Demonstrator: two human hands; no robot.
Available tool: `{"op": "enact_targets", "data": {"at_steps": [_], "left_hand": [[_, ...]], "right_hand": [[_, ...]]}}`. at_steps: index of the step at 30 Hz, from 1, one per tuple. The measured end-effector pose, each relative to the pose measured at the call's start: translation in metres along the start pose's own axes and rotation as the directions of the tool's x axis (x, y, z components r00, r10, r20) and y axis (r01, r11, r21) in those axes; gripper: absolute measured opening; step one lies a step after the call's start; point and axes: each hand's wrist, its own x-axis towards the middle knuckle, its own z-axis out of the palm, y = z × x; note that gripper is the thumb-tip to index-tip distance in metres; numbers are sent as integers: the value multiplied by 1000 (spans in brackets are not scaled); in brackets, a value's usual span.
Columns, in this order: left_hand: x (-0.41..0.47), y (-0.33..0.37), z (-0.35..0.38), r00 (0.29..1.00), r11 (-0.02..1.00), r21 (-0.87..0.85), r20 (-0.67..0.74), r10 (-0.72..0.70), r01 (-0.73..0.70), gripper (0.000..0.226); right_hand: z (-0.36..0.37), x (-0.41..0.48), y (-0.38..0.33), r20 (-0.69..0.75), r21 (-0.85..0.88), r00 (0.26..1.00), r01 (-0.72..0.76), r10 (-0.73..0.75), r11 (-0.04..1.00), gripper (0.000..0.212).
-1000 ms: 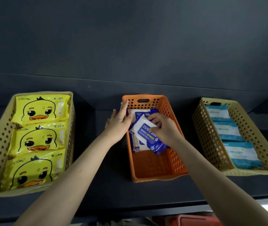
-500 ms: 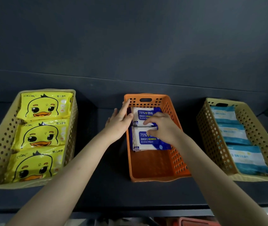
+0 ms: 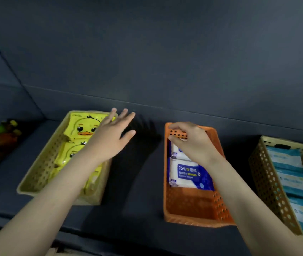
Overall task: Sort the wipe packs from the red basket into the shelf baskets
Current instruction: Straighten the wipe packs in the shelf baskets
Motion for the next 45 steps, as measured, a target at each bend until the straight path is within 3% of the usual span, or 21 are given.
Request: {"op": "enact_targets", "data": {"at_steps": [4, 8, 13, 17, 26, 36, 41, 45], "left_hand": [[-17, -95, -37, 987, 985, 50, -19, -162, 163, 56], [-23, -162, -47, 954, 955, -35, 59, -293, 295, 54], [-21, -201, -34, 955, 920, -268, 159, -250, 285, 54], [-16, -207, -35, 957, 836, -473, 214, -195, 276, 57], [1, -212, -19, 965, 735, -629, 224, -139, 252, 60], [-1, -214, -16, 948, 745, -593, 269, -173, 304, 57], [0, -216, -12, 946, 739, -595, 262, -193, 315, 56], [1, -216, -8, 949, 700, -643, 240, -203, 313, 55]], "right_hand": [[41, 28, -57, 94, 6, 989, 115, -115, 993, 37], [114, 52, -110, 243, 4, 960, 143, -139, 990, 47], [205, 75, -153, 384, -241, 923, 91, 9, 966, 62], [248, 83, -151, 359, -440, 917, 4, 172, 898, 58], [244, 86, -149, 368, -608, 902, 51, 225, 792, 57], [246, 90, -147, 419, -542, 859, -24, 295, 840, 58], [246, 57, -162, 365, -448, 866, -159, 343, 880, 64], [265, 40, -159, 370, -543, 836, -158, 404, 825, 64]]}}
